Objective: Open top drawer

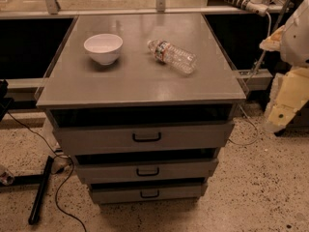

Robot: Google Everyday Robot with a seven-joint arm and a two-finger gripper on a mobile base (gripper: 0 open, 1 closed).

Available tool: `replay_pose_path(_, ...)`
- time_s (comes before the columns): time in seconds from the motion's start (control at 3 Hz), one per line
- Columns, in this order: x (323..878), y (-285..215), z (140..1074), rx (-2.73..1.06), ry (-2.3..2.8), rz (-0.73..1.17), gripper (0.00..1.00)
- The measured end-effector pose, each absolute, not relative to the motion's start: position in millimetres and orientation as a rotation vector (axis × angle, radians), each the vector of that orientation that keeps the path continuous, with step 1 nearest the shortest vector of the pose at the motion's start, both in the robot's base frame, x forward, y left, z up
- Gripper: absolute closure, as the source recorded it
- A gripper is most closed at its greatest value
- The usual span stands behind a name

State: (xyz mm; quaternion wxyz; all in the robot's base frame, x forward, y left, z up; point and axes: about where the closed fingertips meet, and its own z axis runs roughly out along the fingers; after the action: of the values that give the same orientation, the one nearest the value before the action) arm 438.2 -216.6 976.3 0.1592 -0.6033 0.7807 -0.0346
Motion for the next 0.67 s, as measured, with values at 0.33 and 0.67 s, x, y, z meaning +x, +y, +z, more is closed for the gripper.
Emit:
replay_pose_path(0.33, 438.2, -216.6, 976.3, -1.724, 2.232, -0.099, 0.0)
replay_pose_path(0.67, 436.5, -214.4, 966.2, -1.735, 2.232, -0.091, 0.0)
